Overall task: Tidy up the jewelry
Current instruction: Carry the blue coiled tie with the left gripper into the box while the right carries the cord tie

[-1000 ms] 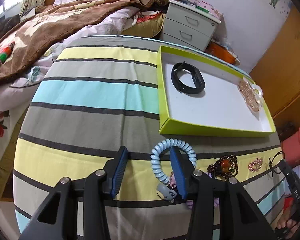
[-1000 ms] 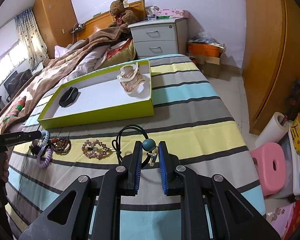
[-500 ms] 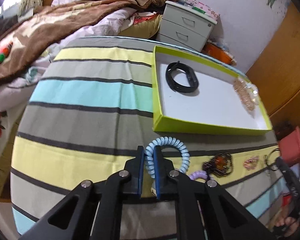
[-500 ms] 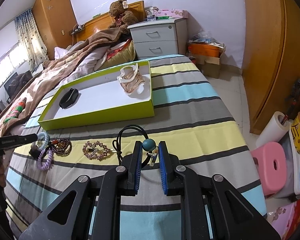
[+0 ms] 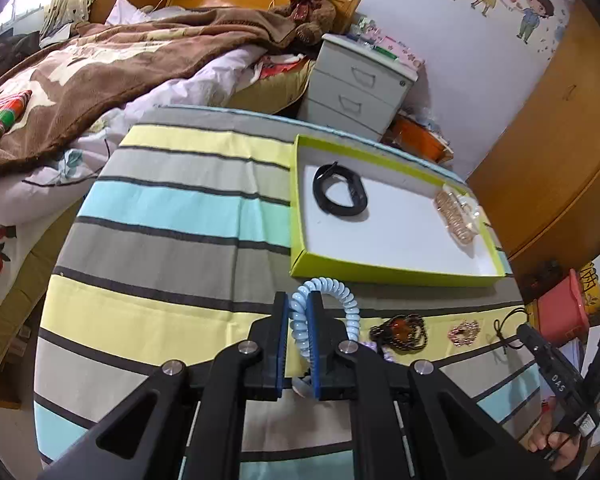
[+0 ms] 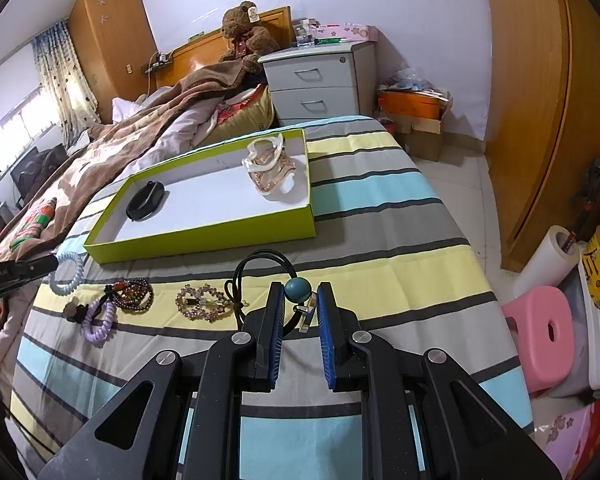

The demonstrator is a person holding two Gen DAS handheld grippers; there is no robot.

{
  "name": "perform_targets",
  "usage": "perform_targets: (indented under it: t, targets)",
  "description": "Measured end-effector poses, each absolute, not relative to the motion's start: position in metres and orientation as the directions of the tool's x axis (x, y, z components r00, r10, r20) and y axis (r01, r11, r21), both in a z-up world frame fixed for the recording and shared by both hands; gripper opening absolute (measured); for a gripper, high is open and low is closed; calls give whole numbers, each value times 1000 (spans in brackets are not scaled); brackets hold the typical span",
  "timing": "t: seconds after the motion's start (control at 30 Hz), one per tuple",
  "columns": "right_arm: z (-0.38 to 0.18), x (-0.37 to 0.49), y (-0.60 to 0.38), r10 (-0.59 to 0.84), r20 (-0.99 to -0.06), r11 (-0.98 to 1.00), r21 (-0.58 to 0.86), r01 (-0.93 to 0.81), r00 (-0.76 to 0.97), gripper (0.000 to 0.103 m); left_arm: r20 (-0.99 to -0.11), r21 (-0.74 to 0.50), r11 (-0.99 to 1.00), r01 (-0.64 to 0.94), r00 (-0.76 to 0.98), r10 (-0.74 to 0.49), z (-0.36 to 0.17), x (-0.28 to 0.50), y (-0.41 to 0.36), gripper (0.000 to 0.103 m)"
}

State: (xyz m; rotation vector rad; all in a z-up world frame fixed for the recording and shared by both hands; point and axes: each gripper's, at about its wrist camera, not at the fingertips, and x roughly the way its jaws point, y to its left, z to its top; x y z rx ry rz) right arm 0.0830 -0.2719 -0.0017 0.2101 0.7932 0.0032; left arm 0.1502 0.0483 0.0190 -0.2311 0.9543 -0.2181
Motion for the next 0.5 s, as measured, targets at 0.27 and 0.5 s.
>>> perform_targets:
  t: [0.27, 0.5]
  targets:
    - [12, 82, -269, 81, -689, 981, 185, 66, 720, 17, -756, -297, 949, 104, 582, -300, 36, 146, 45, 10]
    - [29, 88, -267, 82, -669, 982, 179, 53, 739, 17, -742, -303, 946, 112, 595, -308, 45, 145, 44, 10]
